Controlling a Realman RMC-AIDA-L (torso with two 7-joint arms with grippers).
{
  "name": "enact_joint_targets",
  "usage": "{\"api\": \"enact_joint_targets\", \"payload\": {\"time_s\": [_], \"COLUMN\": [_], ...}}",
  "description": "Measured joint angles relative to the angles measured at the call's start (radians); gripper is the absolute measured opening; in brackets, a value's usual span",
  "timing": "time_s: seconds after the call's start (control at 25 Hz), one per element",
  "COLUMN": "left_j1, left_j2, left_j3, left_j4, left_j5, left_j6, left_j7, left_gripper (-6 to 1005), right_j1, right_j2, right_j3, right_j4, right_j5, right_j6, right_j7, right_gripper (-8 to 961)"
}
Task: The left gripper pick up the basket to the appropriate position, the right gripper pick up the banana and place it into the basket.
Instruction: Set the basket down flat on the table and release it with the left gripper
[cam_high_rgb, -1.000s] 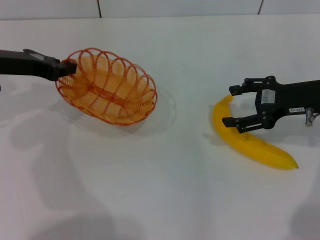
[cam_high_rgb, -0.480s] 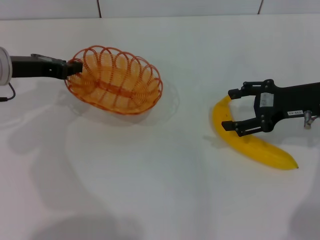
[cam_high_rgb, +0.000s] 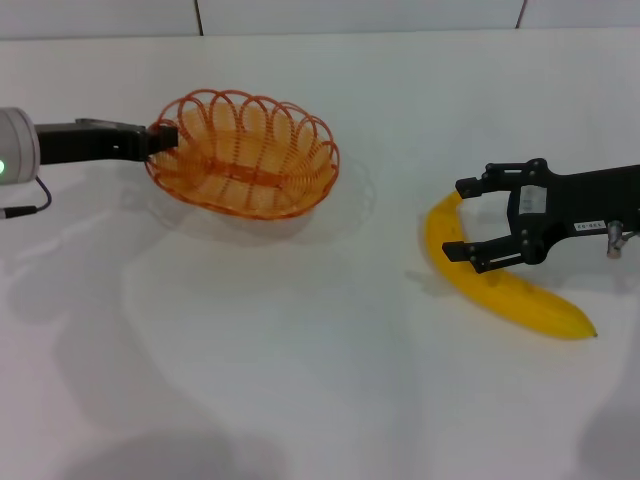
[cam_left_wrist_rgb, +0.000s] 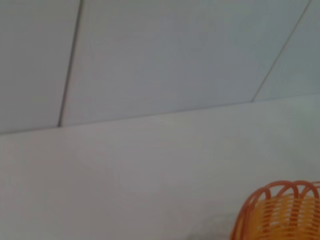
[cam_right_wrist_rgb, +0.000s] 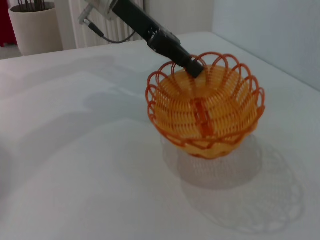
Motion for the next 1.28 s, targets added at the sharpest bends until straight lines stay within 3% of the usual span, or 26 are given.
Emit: {"api": "enact_joint_targets", "payload": {"time_s": [0.28,1.28], "left_j1": [-0.001,0.014], "left_j2": [-0.001,-0.001], "left_j3": [0.008,0.008], "left_j4": [-0.064,-0.130], "left_j5": [0.004,0.000], "left_j6": [-0.069,-0.121], "left_j7": [0.002,0.031], "left_gripper": [71,131], "right_j1": [0.000,0.000], "right_j2": [0.000,0.003], "right_j3": [0.000,-0.002], "right_j4": [0.000,0.012], "right_j5": [0.000,-0.001], "right_j6": [0.000,0.026], "right_j7": [0.000,-0.003], "right_gripper": [876,874]}}
